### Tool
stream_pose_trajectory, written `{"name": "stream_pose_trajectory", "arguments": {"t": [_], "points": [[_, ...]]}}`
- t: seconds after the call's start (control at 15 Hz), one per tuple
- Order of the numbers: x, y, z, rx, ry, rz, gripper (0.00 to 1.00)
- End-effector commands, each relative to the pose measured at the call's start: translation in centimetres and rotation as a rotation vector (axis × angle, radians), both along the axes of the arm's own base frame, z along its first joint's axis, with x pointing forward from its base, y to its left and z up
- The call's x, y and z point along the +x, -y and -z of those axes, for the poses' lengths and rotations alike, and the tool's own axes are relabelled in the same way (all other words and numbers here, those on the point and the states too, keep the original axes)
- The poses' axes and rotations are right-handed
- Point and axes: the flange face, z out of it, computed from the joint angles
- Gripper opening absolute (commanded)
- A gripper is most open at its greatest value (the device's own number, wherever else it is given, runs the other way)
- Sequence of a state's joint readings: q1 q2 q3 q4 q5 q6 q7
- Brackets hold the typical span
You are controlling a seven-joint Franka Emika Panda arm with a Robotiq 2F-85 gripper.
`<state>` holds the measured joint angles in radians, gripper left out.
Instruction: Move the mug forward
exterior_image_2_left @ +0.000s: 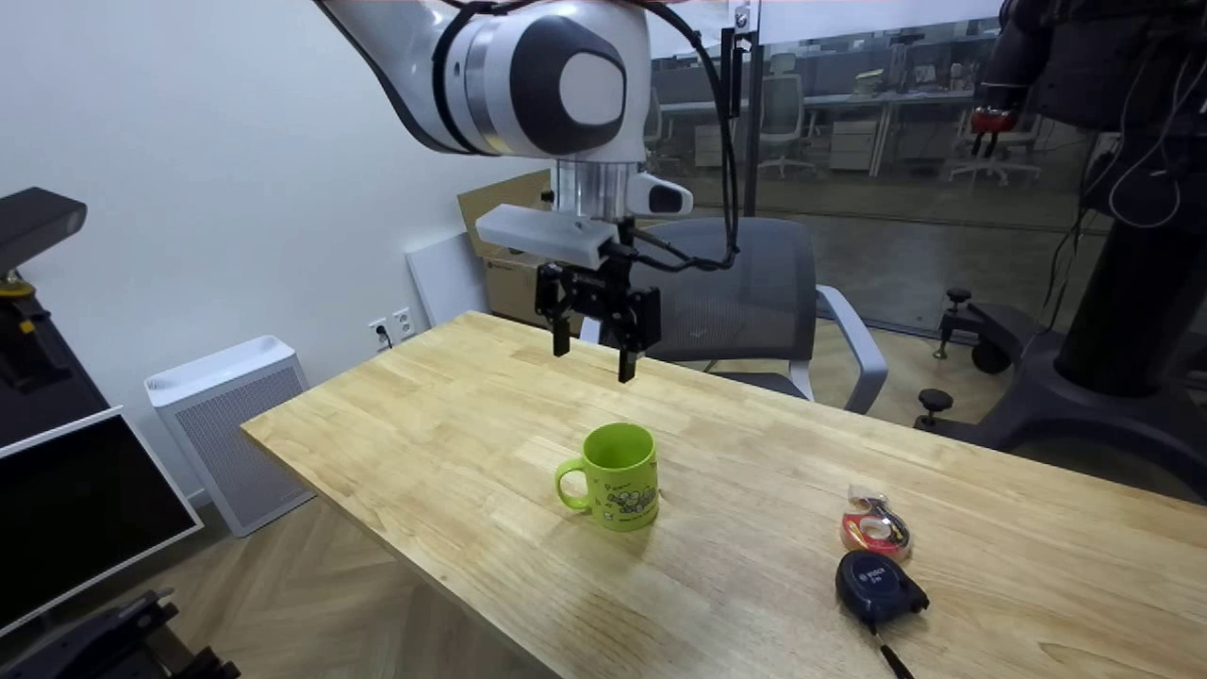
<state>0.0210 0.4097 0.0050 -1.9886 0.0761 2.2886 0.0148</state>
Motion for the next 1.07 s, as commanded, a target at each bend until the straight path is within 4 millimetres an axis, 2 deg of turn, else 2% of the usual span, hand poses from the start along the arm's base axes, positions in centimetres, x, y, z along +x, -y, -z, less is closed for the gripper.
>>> {"name": "stream_pose_trajectory", "arguments": {"t": [0.0,0.4,1.0], "points": [[0.3,0.7,-0.5,-0.015,-0.026,0.031,1.0],[-1.1,2.3,0.0,-0.021,-0.038,0.069,1.0],[-1.7,5.8,0.2,-0.149,-0.034,0.046,1.0]]}}
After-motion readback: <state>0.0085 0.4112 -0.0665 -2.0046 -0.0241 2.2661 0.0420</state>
